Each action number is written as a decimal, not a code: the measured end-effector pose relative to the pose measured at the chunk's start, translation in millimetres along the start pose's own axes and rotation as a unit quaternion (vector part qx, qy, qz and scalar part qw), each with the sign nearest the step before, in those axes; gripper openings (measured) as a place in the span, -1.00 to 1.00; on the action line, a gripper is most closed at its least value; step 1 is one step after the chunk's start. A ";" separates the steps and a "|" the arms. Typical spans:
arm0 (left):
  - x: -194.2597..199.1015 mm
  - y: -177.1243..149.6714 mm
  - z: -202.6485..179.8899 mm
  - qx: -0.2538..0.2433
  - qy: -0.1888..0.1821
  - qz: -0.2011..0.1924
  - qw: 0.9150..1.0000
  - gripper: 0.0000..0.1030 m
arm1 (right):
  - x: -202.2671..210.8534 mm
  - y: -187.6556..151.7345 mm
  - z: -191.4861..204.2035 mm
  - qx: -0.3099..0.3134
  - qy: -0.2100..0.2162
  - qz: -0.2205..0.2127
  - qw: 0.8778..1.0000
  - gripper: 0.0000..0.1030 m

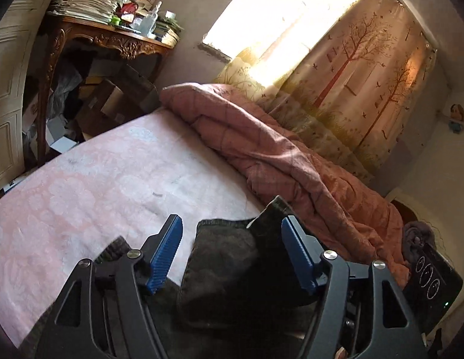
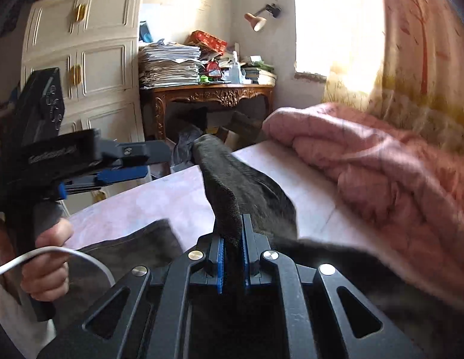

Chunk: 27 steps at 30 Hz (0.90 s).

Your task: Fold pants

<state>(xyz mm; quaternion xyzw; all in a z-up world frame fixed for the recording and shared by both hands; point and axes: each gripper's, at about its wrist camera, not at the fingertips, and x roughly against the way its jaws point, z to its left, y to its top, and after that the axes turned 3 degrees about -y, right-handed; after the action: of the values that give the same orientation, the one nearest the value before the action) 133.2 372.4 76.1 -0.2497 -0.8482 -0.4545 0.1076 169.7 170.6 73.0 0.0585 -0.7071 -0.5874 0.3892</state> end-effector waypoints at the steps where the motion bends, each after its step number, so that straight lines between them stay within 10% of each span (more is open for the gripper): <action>1: -5.3 -10.0 -0.6 0.000 -0.006 0.016 1.000 0.29 | 5.3 -9.5 1.5 -0.009 0.007 0.000 1.000 -0.82; 11: 26.4 -67.9 40.7 0.130 -0.043 0.101 0.985 0.29 | 26.9 -65.2 49.3 -0.044 0.034 -0.001 0.998 -0.82; 20: 111.7 -85.2 -19.7 -0.026 0.015 0.051 0.998 0.30 | 92.2 -93.1 77.0 -0.004 0.005 -0.076 0.997 -0.82; 27: 105.1 -73.1 -33.0 0.020 -0.053 0.057 0.997 0.33 | 117.4 -91.9 94.6 0.018 -0.020 -0.106 0.994 -0.82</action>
<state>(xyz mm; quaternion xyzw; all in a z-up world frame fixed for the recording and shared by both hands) 4.1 345.7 85.3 -0.3189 -0.8461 -0.4168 0.0931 -4.4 153.6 48.4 0.1287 -0.7152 -0.6135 0.3092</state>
